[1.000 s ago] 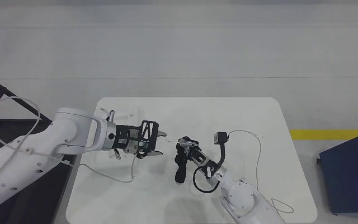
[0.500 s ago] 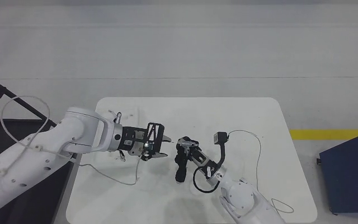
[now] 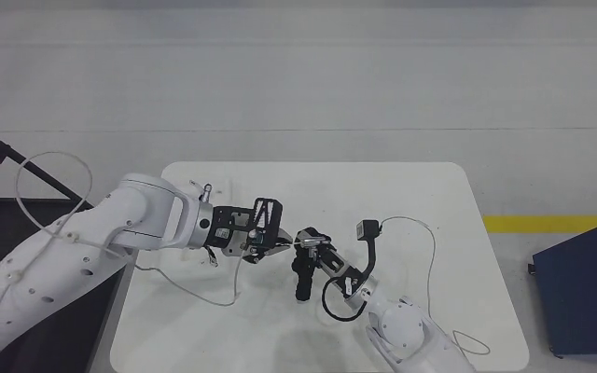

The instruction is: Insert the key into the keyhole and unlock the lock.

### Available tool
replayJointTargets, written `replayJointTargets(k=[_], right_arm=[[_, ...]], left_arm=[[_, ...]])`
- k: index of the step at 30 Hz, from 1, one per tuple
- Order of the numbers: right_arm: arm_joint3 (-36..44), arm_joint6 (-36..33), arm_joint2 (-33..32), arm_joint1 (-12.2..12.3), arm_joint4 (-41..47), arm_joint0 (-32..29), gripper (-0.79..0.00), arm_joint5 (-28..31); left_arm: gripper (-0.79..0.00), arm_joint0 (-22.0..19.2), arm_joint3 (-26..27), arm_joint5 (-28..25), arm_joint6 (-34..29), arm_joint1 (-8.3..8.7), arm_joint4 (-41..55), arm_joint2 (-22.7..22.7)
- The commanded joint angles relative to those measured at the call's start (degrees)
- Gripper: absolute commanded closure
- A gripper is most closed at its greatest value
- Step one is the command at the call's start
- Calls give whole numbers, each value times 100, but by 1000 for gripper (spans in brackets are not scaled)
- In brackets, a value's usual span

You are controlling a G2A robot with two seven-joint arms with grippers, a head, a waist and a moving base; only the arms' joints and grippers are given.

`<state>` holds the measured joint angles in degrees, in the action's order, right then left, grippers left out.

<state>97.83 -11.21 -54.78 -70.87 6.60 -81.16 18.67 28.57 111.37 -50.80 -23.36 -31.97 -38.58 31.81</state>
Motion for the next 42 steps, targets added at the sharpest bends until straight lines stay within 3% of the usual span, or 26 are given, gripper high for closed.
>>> replayJointTargets(k=[1,13,20,28,33,42], right_arm=[[0,0,0,0,0,0,0,0],[0,0,0,0,0,0,0,0],[0,0,0,0,0,0,0,0],[0,0,0,0,0,0,0,0],[0,0,0,0,0,0,0,0],[0,0,0,0,0,0,0,0]], left_arm=[[0,-6,-7,22,-87,-34,-9,-4],[0,-219,157,180,-749,-311,180,-54],[0,-201,501,587,-942,-416,-1064,5],[0,606,927,1341,279,-330,-2972,148],[0,1235,1019,2215,1069,-206,-4221,308],[0,2141,1165,3598,1913,9,-6245,668]])
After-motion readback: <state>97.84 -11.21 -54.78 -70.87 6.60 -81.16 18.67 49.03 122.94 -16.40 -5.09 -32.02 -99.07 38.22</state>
